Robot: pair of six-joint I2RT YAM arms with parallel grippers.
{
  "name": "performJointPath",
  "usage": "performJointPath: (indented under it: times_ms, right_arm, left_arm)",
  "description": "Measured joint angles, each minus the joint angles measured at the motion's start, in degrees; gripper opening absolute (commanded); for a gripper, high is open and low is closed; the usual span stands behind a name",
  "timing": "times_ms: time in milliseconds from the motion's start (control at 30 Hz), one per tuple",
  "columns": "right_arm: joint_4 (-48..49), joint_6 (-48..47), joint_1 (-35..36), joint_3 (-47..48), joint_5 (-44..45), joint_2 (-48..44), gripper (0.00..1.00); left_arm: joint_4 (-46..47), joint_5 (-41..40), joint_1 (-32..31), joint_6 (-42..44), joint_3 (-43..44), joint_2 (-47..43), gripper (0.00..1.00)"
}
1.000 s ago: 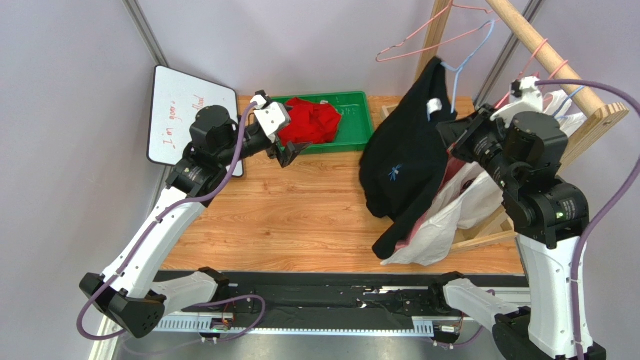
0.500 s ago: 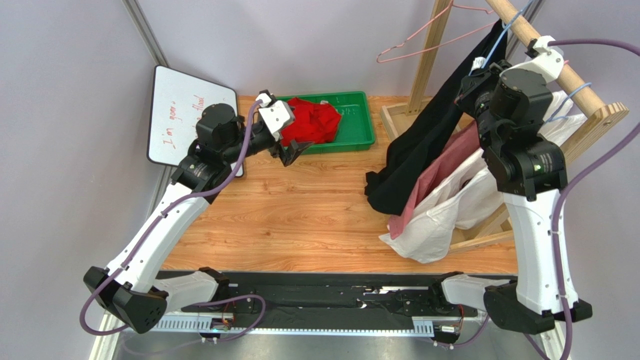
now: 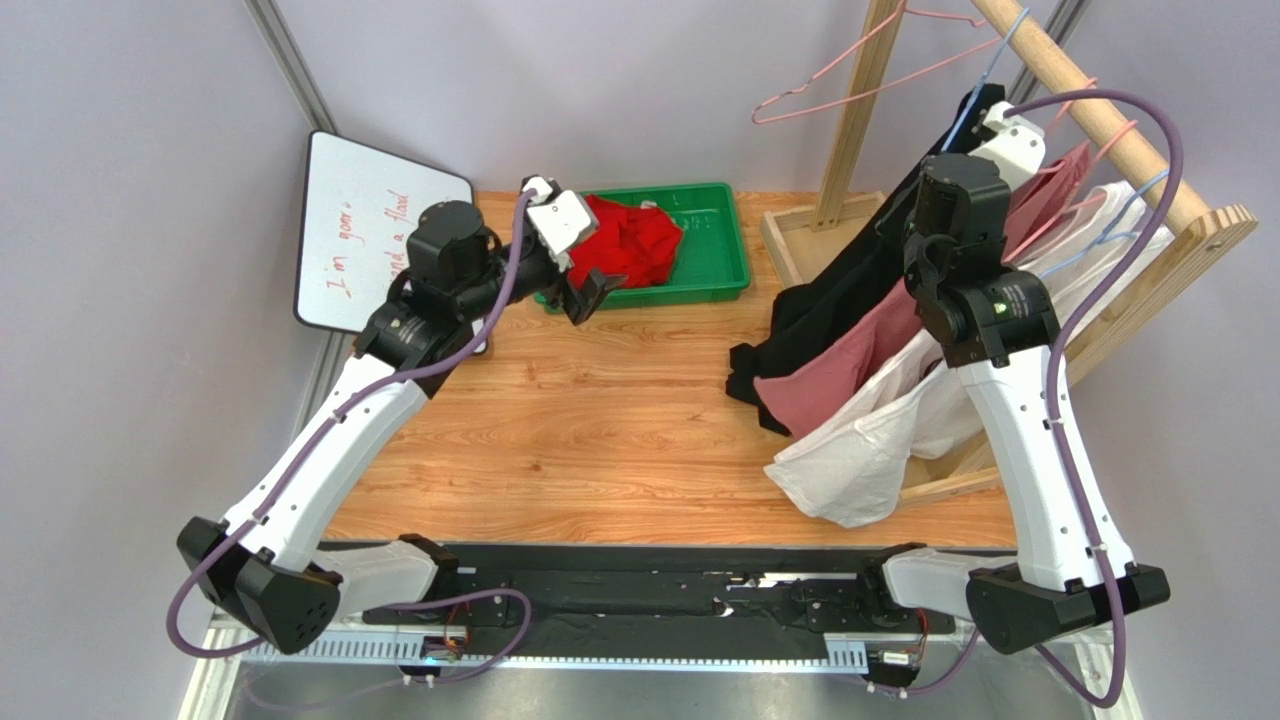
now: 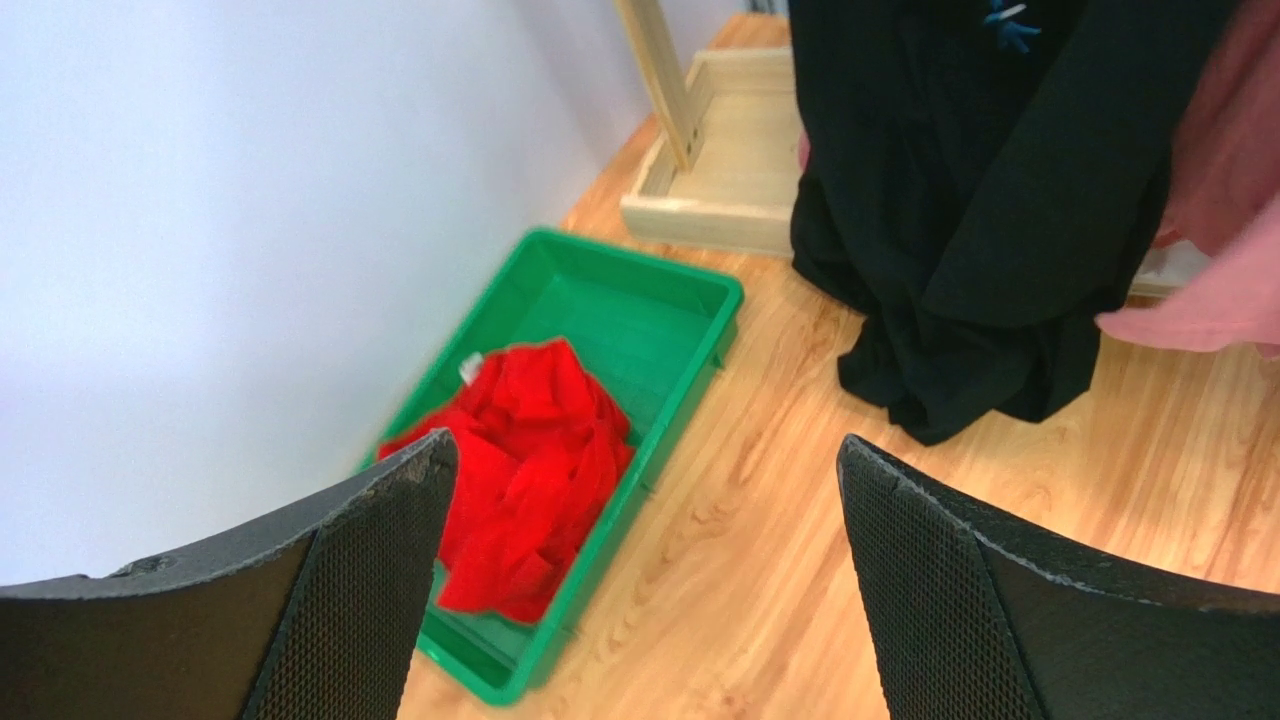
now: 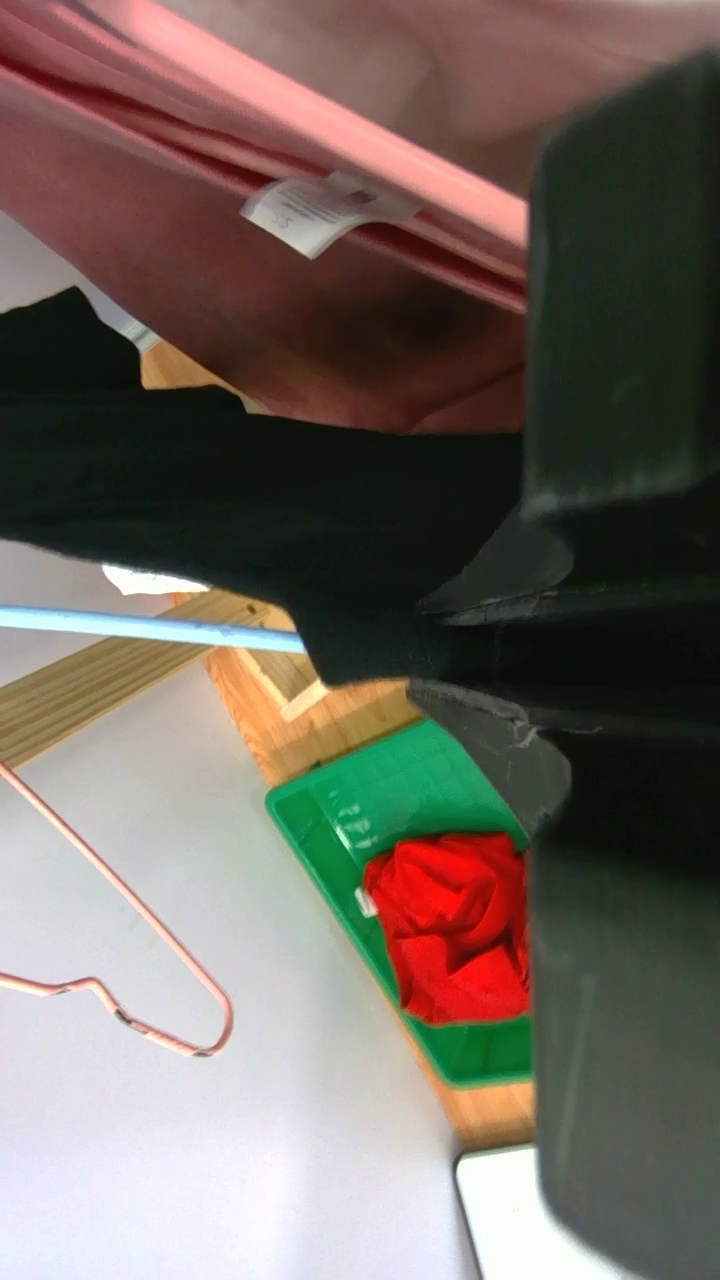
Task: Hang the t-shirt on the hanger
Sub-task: Place the hanger at the clothesline, then reset both arms
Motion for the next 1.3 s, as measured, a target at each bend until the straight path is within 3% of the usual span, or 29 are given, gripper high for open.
performJointPath:
  times_ms: [33,100,133,267,500,667,867,1033,1300]
  right_arm:
    - [0.7,-0.3,0.0,-0.5,0.0,-0.1,0.51]
    - [2.5,-1.3,0.0,-1.9,-0.7,-0.8,0.67]
    - [3.5,-2.4,0.0,-2.8,-1.4,-1.5,0.83]
    - [6.2,-6.8,0.3,-7.1,-7.3,-6.4,1.00]
    - [8.2,-16.9,1.5,-13.4,-17.1,-17.0,1.00]
    - [7.3,-26.8,1.5,-15.5,-27.7,-21.9,1.00]
    - [4.0,-33.4,1.5,-15.5,-42.7,-23.0,1.00]
    - [0.3,-33.7,2.3,-14.1,-54.1,-17.1,1.00]
    - [-4.0,-34.4,10.0,-14.3,-59.5,-8.2,1.00]
  left_arm:
    - [-0.8,-0.6,0.2,-0.8,0.7,1.0,0.99]
    - [-2.3,-1.3,0.8,-2.9,2.0,2.7,0.99]
    - [-3.1,-1.4,1.4,-4.3,2.8,3.6,0.99]
    - [-6.1,-0.9,4.4,-10.6,4.5,5.6,0.99]
    - [-12.3,3.0,12.0,-23.2,9.5,9.5,0.99]
    - [-16.6,7.1,18.3,-27.3,12.8,13.5,0.99]
    - [-21.9,9.3,22.4,-24.8,12.3,10.3,0.99]
    - [-26.6,7.6,22.8,-19.5,9.2,1.0,0.99]
    - [-35.8,-3.1,23.0,-14.2,4.7,-11.1,0.99]
